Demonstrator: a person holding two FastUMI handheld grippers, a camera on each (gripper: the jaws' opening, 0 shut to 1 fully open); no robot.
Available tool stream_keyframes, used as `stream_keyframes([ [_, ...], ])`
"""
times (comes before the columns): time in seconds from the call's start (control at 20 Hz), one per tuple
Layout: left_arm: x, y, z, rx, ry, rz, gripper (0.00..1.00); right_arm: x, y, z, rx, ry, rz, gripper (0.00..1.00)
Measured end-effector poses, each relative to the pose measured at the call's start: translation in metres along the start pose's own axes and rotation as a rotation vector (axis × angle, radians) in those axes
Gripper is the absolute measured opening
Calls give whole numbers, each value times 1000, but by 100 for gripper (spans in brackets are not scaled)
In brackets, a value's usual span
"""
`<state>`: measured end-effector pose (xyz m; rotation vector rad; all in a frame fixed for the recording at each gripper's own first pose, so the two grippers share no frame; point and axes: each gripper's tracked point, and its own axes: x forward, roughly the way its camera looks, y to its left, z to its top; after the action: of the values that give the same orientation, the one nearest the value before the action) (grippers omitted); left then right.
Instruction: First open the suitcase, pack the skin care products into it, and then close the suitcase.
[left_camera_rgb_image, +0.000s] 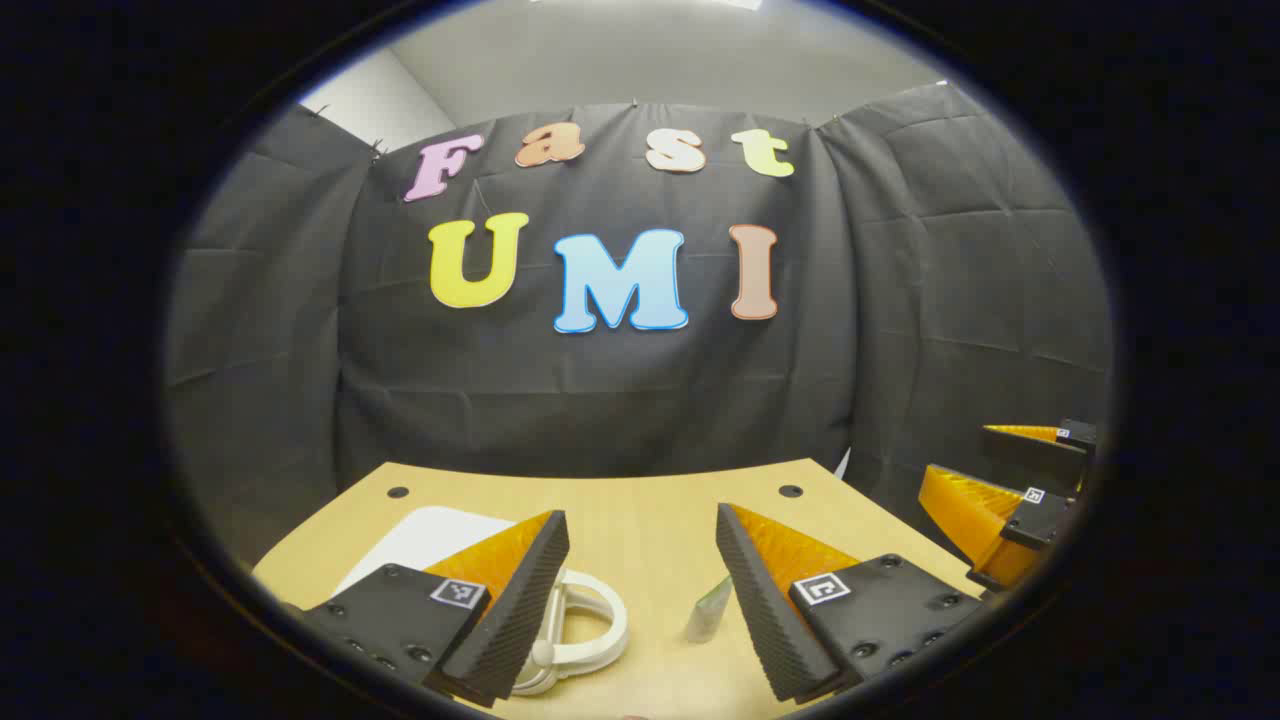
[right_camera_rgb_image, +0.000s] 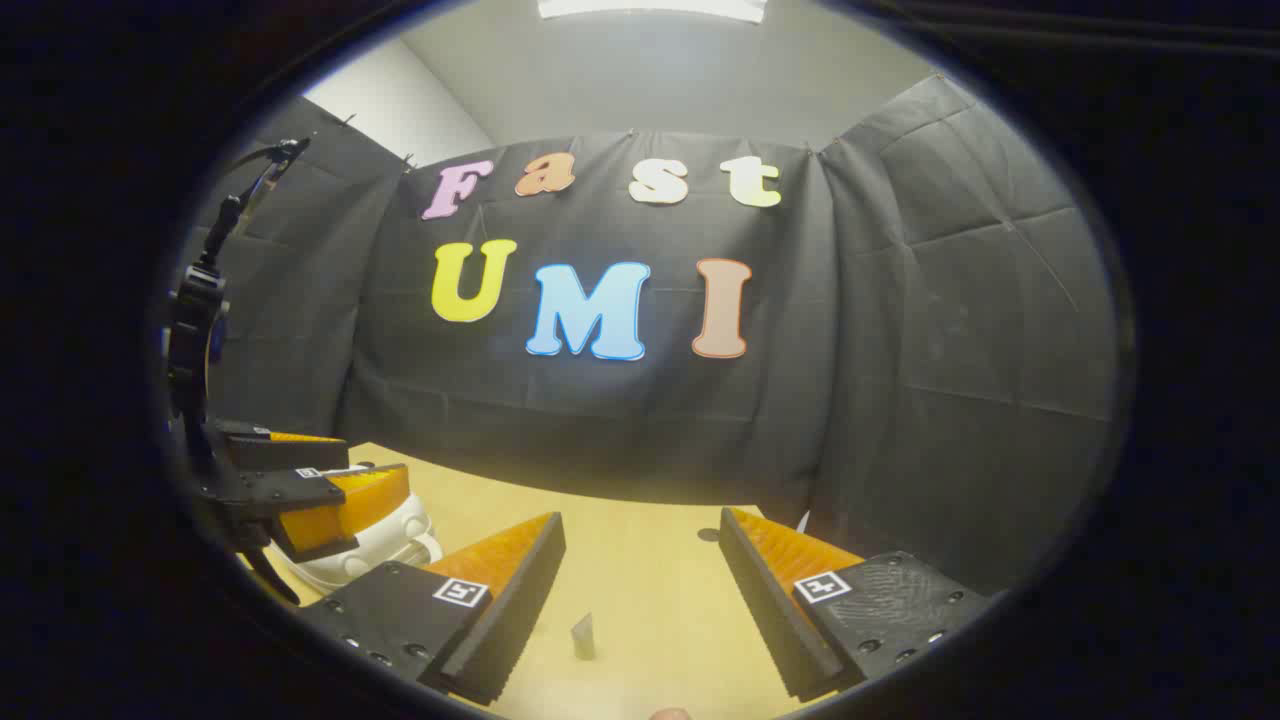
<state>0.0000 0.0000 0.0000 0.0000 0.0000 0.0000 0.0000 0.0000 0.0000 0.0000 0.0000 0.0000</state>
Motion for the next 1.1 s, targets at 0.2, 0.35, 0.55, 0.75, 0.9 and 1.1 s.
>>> stream_keyframes([
  [0.2, 1, 0, 0, 0, 3, -2, 95, 1, 1, -1, 5, 2, 4, 94],
  [0.35, 1, 2, -1, -1, 6, 2, 95, 2, 1, -1, 3, 0, 4, 94],
  [0.55, 2, 3, -3, -12, 18, 6, 95, 3, 3, -2, 1, 1, 8, 94],
  [0.75, 4, 2, -9, -25, 53, -7, 95, 5, 5, -4, -1, 11, 15, 94],
  [0.9, 3, 4, -22, -10, 135, -24, 96, 5, 6, -6, -2, 19, 19, 94],
  [1.1, 1, 0, -44, -41, 277, -58, 96, 7, 5, -13, -6, 37, 22, 94],
])
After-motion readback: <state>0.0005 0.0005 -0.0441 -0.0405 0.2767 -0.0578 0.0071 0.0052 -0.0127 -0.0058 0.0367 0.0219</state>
